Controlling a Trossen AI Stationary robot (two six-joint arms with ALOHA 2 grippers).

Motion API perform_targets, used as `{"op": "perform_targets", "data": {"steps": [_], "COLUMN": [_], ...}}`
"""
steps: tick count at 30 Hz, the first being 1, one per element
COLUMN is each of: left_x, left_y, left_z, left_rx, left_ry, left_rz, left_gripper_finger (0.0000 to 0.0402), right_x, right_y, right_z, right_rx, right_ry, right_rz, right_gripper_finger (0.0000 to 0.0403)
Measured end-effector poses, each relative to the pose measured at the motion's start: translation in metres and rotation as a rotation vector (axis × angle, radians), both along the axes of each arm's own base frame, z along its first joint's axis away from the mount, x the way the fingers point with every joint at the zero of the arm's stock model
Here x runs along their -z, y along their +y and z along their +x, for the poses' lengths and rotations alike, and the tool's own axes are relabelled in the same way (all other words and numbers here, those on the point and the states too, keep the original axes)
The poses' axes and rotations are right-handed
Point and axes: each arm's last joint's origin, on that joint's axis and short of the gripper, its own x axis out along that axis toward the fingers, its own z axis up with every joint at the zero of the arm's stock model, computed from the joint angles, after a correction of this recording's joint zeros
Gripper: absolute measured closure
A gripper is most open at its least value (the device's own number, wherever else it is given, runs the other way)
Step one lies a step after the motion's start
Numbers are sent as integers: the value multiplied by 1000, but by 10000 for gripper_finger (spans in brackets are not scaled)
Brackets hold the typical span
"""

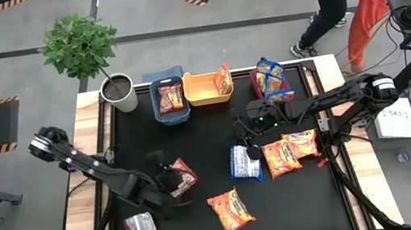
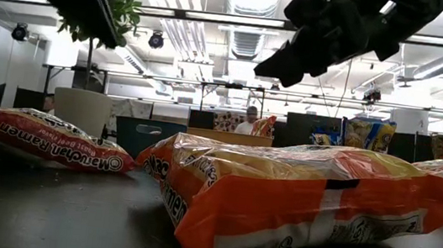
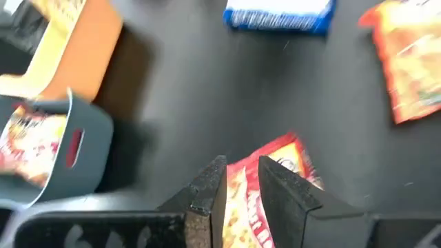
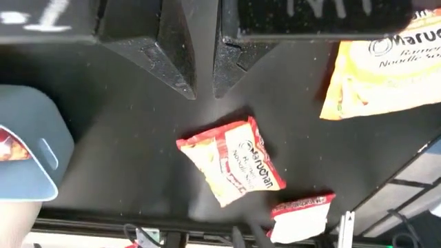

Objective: Sort Maruchan noodles
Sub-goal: Put the red noodle pack into the blue bin

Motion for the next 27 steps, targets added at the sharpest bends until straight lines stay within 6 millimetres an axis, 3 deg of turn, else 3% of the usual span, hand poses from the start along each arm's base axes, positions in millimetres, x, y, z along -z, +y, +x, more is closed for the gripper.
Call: {"op": "perform_targets", "data": {"steps": [4,8,15,19,27], "left_x": [-5,5,31,43,56], "left_y": [6,20,44,49,46], "left_z": [-16,-37,-70,-78,-78], "left_rx": [70,66,-183,-314,-321], "left_ry": [-169,-276,-367,-398,-347], "left_rz": [-81,-189,-422,-554,-659], "left_gripper_finger": [333,333,333,333,295], "right_x": [4,6,9,9,7], "right_y": [0,-1,-1,-1,-1], "right_z": [2,6,7,8,8], "right_rx": [9,32,68,74,73], "right_ry": [9,5,32,28,12], "right_rz": [18,65,142,156,147], "right_gripper_finger": [365,365,364,364,364]}}
